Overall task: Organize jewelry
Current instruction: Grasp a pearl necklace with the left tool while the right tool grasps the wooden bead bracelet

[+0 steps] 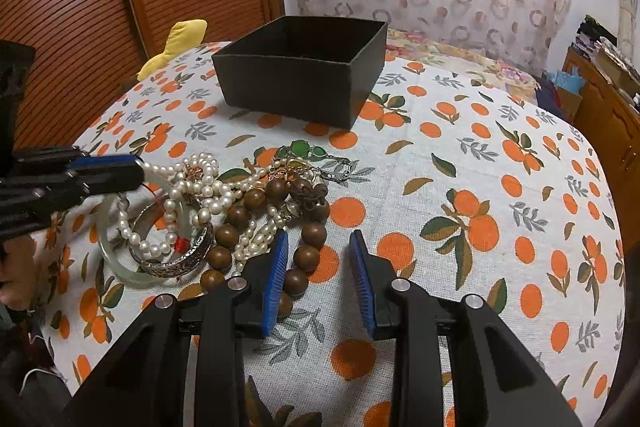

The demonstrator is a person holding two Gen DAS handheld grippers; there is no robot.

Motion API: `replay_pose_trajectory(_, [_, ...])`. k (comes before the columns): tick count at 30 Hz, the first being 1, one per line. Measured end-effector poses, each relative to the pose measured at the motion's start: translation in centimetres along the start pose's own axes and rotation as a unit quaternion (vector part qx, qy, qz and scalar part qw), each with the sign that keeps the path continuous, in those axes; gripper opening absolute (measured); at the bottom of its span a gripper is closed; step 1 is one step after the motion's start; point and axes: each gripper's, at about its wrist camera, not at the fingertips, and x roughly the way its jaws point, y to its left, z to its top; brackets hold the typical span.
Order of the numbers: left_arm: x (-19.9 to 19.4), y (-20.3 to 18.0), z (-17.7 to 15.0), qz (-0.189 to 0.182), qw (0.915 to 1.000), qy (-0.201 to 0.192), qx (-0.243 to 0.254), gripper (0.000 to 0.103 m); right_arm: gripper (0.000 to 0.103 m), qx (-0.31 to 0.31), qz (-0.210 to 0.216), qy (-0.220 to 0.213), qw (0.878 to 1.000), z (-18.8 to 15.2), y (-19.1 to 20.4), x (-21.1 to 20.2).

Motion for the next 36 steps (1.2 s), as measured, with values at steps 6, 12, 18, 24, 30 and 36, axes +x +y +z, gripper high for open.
replay_pose_trajectory(6, [-1.2, 0.1, 0.9, 0.003, 0.9999, -0.013, 0.006, 0.007, 0.034, 0.000, 0.000, 0.000, 1.000, 0.0, 0.0, 0.0])
replay_pose_trajectory(12, [-1.6, 0.6, 1.2, -0.001, 0.9998, -0.020, -0.002, 0.007, 0.034, -0.002, -0.001, 0.000, 1.000, 0.0, 0.0, 0.0])
replay_pose_trajectory(18, [-3.5, -0.8, 2.6, -0.021, 0.9984, -0.052, 0.007, 0.007, 0.016, -0.006, 0.005, 0.003, 1.000, -0.1, 0.0, -0.1])
replay_pose_trajectory(24, [-5.2, -2.2, 4.2, -0.020, 0.9963, -0.080, 0.022, 0.007, 0.015, 0.000, 0.022, -0.002, 1.000, -0.4, -0.2, -0.8])
replay_pose_trajectory(30, [-6.6, -2.7, 5.6, -0.014, 0.9944, -0.100, 0.030, 0.007, 0.015, -0.001, 0.029, -0.050, 0.998, 0.5, 0.3, -3.6])
replay_pose_trajectory(36, [-7.8, -2.8, 7.0, -0.008, 0.9924, -0.118, 0.034, 0.007, 0.015, -0.015, 0.019, -0.079, 0.997, 1.8, 0.9, -5.7])
